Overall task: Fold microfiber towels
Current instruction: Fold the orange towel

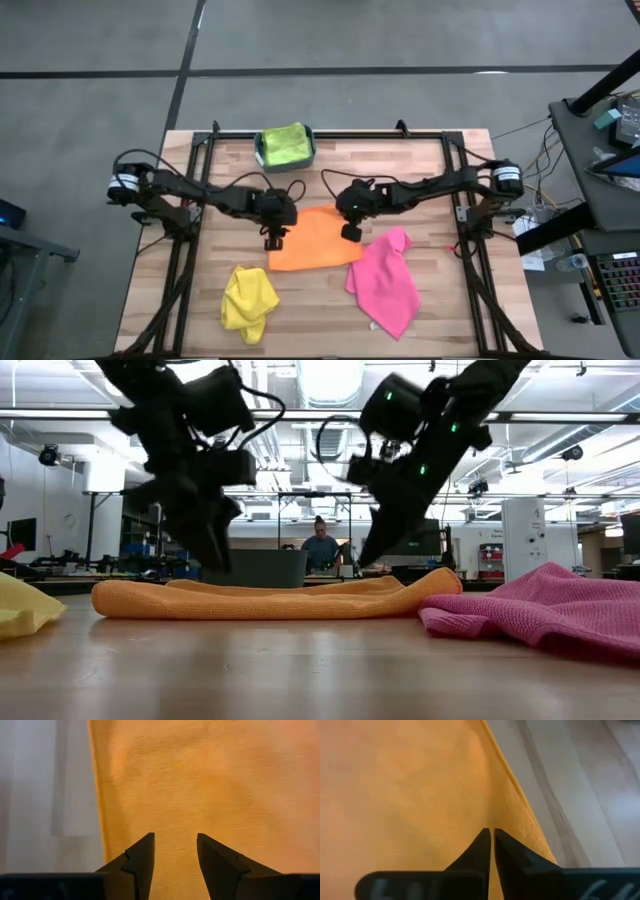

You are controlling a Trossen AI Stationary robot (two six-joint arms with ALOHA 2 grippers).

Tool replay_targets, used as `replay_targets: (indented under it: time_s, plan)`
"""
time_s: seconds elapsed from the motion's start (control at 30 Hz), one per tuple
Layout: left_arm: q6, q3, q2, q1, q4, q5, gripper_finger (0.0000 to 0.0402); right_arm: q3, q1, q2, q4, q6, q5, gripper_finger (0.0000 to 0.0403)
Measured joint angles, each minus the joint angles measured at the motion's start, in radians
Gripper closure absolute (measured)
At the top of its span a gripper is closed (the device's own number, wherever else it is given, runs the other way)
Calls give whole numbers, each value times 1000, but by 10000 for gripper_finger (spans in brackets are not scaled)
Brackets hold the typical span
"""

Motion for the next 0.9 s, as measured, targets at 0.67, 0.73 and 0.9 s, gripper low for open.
replay_targets:
  time_s: [0.67,0.73,0.9]
  plan:
    - [135,-103,-16,161,57,-365,269,18,-143,70,14,-114,162,394]
    - [139,-93,-39,161,62,-363,269,32,-143,46,-5,-116,161,394]
    - [115,-83,-116,118,63,-277,269,45,-112,-23,-46,-110,161,394]
